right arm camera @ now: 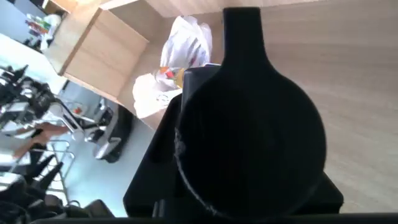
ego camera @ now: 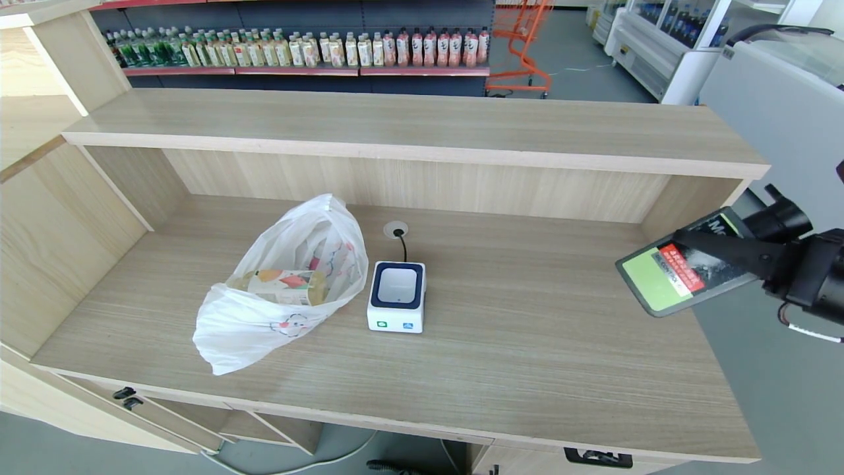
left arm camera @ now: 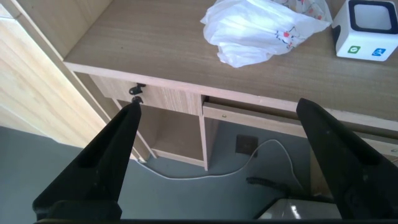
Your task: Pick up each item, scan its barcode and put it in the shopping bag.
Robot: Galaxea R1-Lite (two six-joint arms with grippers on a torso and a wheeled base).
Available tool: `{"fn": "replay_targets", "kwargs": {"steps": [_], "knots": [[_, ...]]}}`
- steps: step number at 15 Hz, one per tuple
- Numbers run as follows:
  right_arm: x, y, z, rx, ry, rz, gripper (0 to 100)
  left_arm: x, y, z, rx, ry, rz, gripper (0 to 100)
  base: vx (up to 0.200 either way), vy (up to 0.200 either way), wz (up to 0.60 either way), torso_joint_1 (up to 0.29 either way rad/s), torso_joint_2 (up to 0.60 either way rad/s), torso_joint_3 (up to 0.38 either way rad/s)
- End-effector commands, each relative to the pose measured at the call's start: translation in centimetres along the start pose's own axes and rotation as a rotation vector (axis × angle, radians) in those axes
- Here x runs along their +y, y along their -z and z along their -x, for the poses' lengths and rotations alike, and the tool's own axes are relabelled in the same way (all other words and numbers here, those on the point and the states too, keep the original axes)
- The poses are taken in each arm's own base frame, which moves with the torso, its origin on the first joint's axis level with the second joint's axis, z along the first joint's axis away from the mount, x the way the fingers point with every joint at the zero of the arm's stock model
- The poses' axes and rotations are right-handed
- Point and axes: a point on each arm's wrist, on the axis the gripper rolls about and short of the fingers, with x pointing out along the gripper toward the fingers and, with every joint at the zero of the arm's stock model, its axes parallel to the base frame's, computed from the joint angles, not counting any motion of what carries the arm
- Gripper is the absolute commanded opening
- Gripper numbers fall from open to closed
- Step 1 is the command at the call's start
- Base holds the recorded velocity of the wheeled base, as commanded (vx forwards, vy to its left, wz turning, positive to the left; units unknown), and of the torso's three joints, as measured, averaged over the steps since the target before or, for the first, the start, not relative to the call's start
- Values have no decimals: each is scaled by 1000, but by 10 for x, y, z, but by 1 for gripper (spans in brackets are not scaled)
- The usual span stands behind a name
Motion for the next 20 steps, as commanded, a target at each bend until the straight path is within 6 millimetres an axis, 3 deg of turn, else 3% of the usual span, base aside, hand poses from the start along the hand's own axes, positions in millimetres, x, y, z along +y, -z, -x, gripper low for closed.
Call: {"fn": "replay_targets", "kwargs": {"steps": [1,4,11,20], "knots": [[5,1,-28,55,-15,-170,0,0,0,0,0,0,0,100,0,0,0,0,0,0],[-4,8,-39,96,3,-312,0,0,0,0,0,0,0,100,0,0,0,0,0,0],[-20,19,-57,149,33,-353,0,0,0,0,0,0,-1,100,0,0,0,0,0,0],[-20,25,-68,179,22,-356,0,0,0,0,0,0,5,100,0,200,0,4,1,1]]}}
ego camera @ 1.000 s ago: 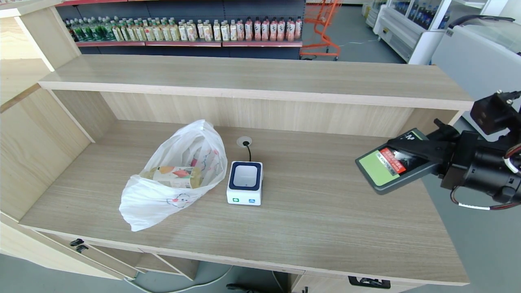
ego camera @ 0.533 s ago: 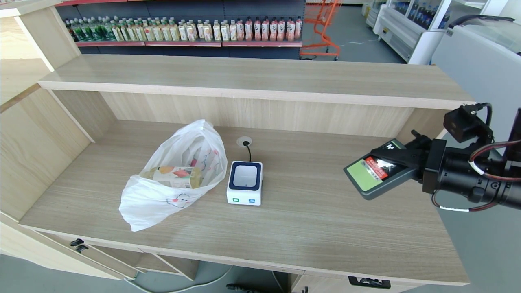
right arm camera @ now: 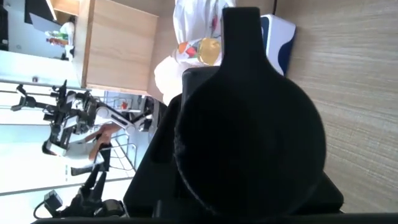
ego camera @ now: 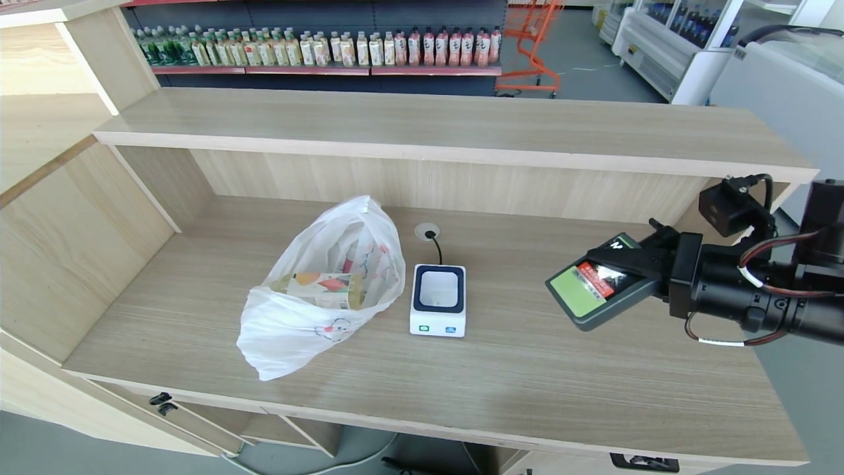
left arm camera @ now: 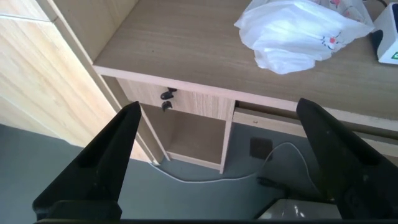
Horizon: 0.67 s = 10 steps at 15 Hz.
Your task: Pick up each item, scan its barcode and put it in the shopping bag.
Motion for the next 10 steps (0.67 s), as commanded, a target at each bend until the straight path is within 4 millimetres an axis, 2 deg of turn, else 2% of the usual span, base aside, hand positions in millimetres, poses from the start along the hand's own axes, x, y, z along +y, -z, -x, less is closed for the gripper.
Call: {"fn": "replay_targets", "kwargs": {"steps": [1,4,6,9,10], "knots": [[-3,-3,-5,0,5,0,0,0,0,0,0,0,1,100,0,200,0,2,2,2],[-8,-9,-11,-6,16,17,0,0,0,0,0,0,1,100,0,200,0,2,1,-1],[-18,-12,-19,-19,65,61,0,0,0,0,0,0,-4,100,0,200,0,0,5,2],[-23,-14,-26,-35,99,59,0,0,0,0,0,0,-4,100,0,0,0,0,0,0],[-25,-14,-27,-32,103,56,0,0,0,0,0,0,-6,100,200,0,0,7,2,7]]}}
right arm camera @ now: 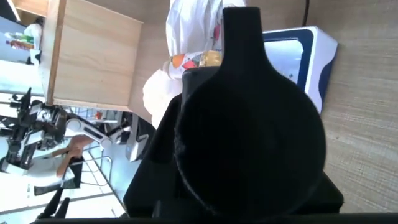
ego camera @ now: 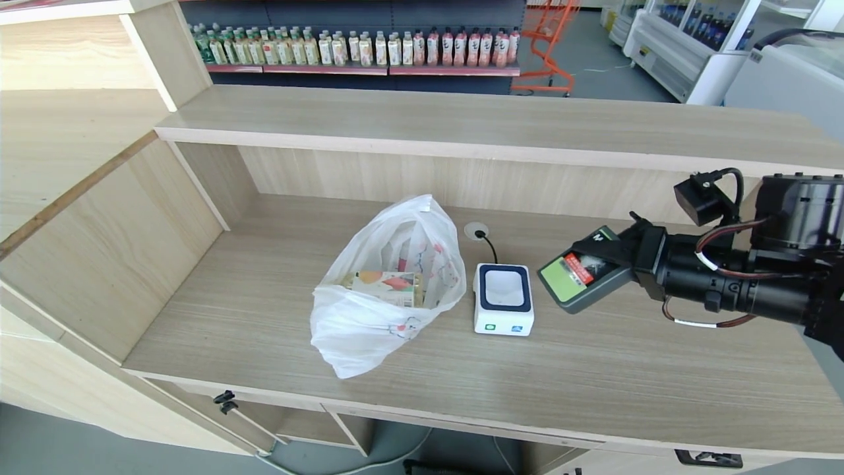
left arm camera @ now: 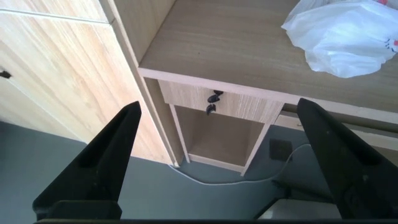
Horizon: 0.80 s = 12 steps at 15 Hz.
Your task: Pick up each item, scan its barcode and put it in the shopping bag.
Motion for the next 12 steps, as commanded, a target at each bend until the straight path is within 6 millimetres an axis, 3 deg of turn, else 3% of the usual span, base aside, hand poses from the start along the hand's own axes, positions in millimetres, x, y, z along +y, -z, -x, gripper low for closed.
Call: {"fn": "replay_targets", "kwargs": {"steps": [1,2,12], "knots": [[-5,2,-5,12,11,-6,0,0,0,0,0,-1,-1,100,200,0,0,2,7,2],[-5,2,-5,14,12,0,0,0,0,0,0,-1,-1,100,200,0,0,2,2,-2],[-23,22,-33,108,23,157,0,0,0,0,0,-1,0,100,0,0,0,0,0,0]]}}
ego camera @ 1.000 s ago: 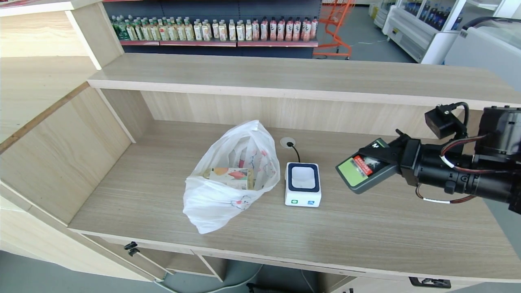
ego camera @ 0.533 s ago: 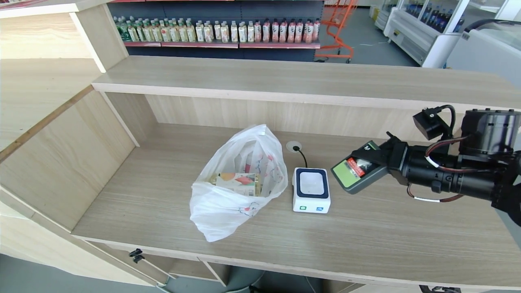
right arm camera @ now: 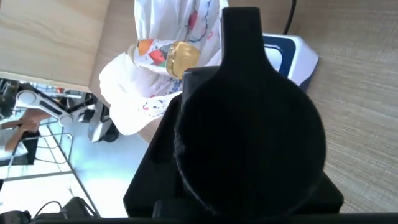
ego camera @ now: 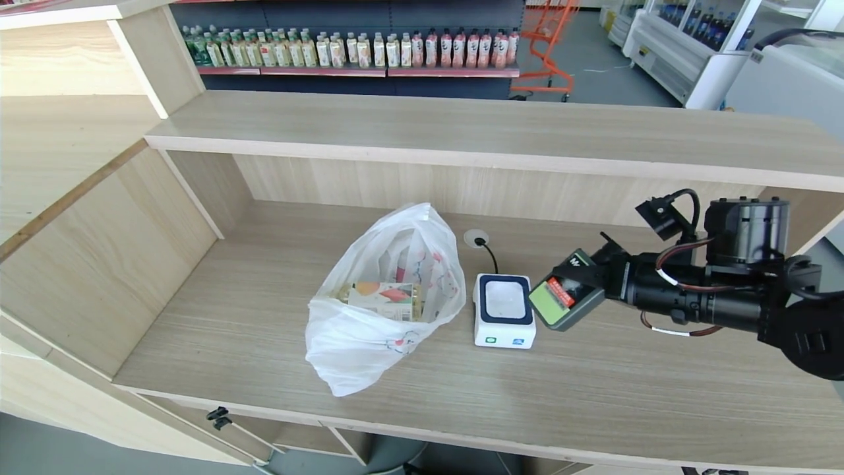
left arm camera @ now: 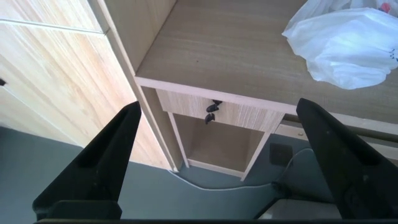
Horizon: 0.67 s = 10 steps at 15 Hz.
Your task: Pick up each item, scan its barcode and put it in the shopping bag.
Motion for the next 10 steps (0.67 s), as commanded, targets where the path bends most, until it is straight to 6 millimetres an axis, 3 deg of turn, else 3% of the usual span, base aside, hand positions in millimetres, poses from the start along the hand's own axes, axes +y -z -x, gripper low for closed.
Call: {"fn": "replay_targets", "kwargs": {"steps": [1,8,10], "knots": [[-3,7,-10,31,-4,8,0,0,0,0,0,-1,0,100,0,0,0,0,0,0],[-15,28,-50,1,42,45,0,0,0,0,0,-1,0,100,0,0,0,0,0,0],[-16,24,-61,-9,30,55,0,0,0,0,0,-1,0,100,0,0,0,0,0,0]]}}
